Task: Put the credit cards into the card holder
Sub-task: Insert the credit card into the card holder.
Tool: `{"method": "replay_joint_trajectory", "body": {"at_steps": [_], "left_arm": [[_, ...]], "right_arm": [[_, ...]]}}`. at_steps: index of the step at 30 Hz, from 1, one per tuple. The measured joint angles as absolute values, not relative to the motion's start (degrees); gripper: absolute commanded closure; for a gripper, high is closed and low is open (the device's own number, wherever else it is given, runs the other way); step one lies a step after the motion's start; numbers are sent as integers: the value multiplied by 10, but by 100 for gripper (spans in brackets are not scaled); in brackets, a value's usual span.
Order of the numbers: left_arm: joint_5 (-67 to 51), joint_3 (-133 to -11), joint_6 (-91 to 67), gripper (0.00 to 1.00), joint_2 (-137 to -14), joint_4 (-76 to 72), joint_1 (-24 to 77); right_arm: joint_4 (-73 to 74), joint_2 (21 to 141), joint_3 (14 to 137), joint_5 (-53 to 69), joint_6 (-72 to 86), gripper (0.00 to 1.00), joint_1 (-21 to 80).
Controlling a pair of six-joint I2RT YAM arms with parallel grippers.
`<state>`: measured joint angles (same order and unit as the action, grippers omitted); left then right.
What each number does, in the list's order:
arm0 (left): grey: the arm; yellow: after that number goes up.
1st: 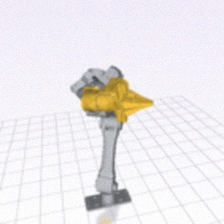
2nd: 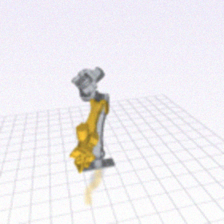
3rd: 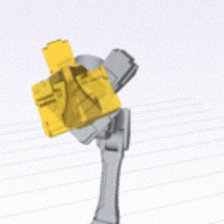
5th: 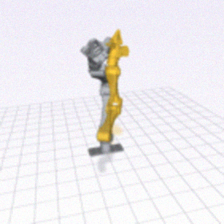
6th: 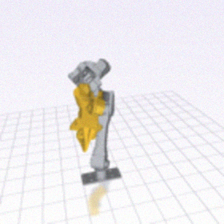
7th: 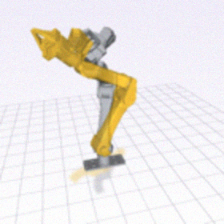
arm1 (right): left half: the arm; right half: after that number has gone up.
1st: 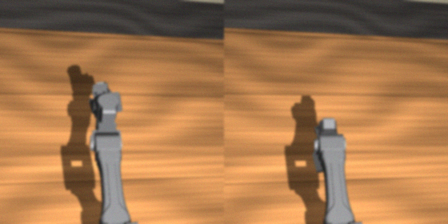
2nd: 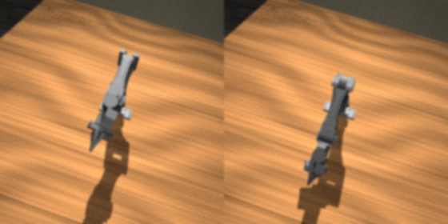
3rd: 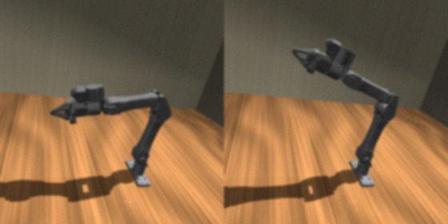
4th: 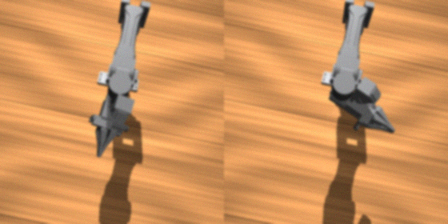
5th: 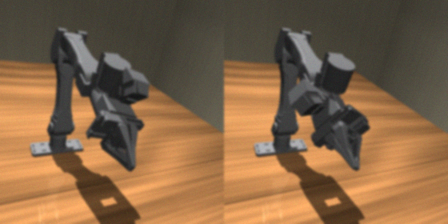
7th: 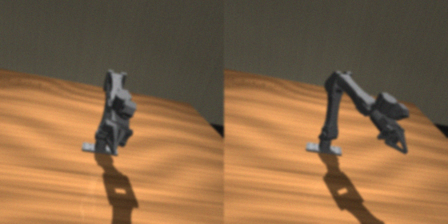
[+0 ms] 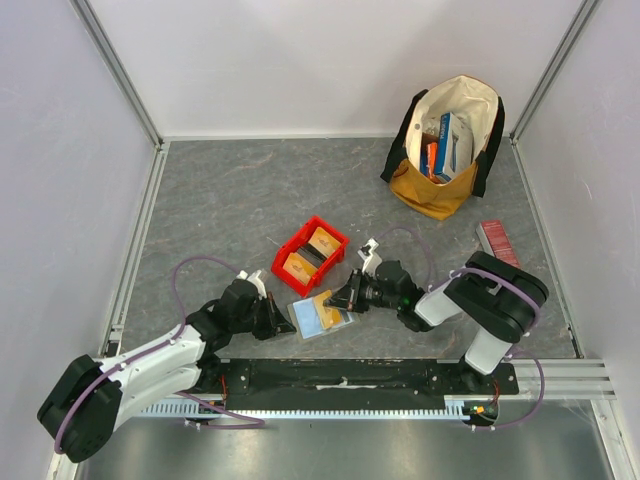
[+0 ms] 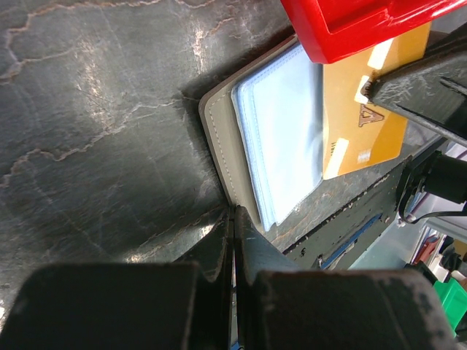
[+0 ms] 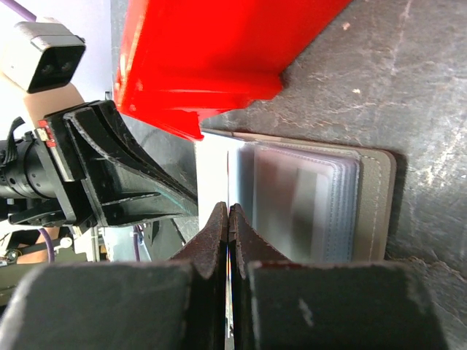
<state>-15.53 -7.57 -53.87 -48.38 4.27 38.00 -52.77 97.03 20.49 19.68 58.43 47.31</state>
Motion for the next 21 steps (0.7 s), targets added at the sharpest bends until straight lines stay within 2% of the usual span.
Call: {"method": "replay_joint_trajectory", "body": {"at_steps": [12, 21], "left_arm": [[-155, -76, -539, 98, -483, 43, 380], [-155, -76, -539, 98, -481, 44, 380]], "right_arm": [[-555, 998, 200, 189, 595, 100, 477], [-490, 952, 197, 142, 582, 100, 482]]}}
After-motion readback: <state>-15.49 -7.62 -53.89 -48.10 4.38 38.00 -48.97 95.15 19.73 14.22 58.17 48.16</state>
